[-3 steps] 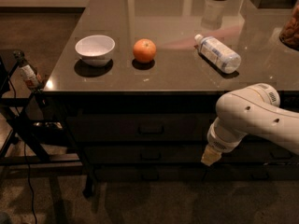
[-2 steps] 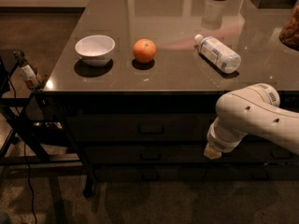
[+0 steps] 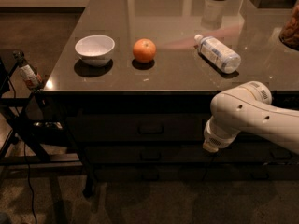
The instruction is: Close top drawer
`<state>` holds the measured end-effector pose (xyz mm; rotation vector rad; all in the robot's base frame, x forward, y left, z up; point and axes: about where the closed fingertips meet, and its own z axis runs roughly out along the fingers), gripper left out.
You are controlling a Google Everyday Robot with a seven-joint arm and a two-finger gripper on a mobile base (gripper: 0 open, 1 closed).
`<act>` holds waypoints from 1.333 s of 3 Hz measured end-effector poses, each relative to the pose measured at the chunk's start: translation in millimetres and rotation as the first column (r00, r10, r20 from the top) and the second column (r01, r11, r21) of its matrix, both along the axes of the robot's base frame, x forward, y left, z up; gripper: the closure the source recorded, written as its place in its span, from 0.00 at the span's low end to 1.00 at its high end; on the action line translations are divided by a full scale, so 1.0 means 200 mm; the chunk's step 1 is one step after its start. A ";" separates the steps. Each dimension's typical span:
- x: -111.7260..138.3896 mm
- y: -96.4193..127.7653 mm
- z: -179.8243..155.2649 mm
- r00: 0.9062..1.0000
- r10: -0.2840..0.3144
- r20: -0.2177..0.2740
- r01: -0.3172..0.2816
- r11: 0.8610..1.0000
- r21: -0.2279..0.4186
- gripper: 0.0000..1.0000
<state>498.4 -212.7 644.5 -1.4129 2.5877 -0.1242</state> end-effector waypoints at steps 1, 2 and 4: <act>0.09 0.00 -0.02 1.000 -0.011 0.020 0.011 1.000 -0.008 1.00; 0.18 -0.01 -0.04 0.999 -0.025 0.041 0.026 1.000 -0.017 1.00; 0.37 -0.02 -0.02 0.996 -0.029 0.085 0.032 0.999 -0.040 1.00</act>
Offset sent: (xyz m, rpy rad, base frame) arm 0.0590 -0.0028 -0.0120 -0.0276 -0.0686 -0.0451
